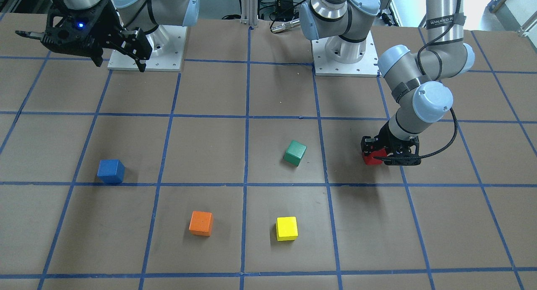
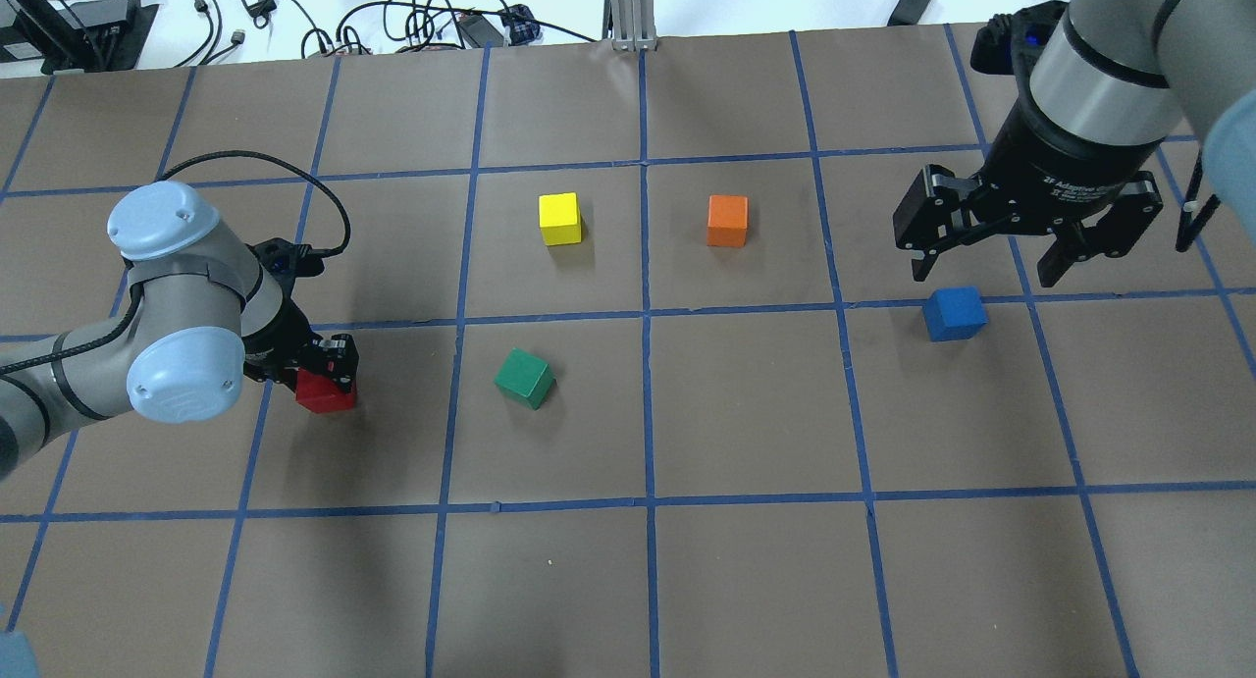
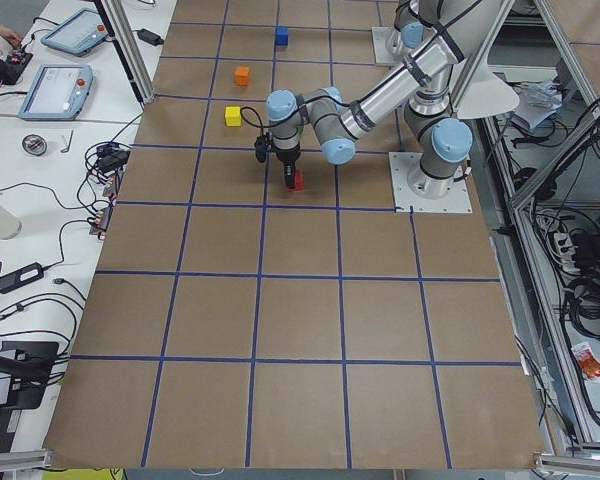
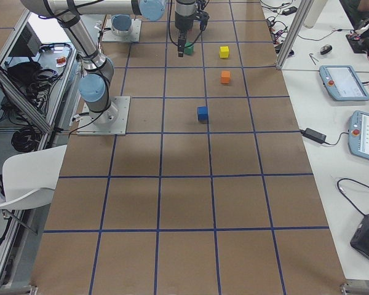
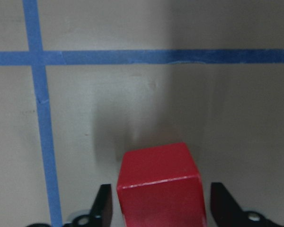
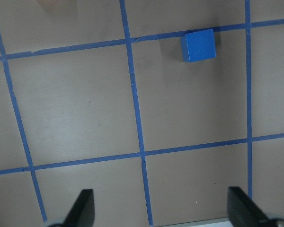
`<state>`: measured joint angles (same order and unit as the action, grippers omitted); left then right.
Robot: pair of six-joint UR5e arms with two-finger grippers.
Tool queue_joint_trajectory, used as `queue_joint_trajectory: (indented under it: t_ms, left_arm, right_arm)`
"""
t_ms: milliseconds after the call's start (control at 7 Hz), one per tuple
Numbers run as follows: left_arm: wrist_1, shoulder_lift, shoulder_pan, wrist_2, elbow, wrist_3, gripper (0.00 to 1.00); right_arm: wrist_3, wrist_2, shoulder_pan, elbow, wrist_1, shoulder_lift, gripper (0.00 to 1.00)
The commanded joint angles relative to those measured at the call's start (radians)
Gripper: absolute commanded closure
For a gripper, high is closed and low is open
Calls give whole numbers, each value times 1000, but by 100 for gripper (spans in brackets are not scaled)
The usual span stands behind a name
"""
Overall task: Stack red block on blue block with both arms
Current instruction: 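Lift the red cube with the left gripper and carry it toward the orange cube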
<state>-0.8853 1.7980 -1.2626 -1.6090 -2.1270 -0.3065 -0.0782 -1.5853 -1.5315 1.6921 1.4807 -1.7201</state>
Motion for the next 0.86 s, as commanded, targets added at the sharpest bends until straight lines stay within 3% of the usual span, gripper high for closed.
queue_joint_trajectory:
  t_ms: [0,286,571,714]
  left_arm:
    - [-76,-6,-14,-2,54,-2,94]
    - [-244,0,-100,9,282,4,97]
    - [-432,30,-322,21,554,97,97]
    - [-434,65,-413,85,588,245,98]
  right_arm:
    - [0,2,4,8,0,2,0]
    - [0,1,5,9,0,4,0]
    - [1,1,2,12,3,4,0]
    - [0,-4,2,14,3,4,0]
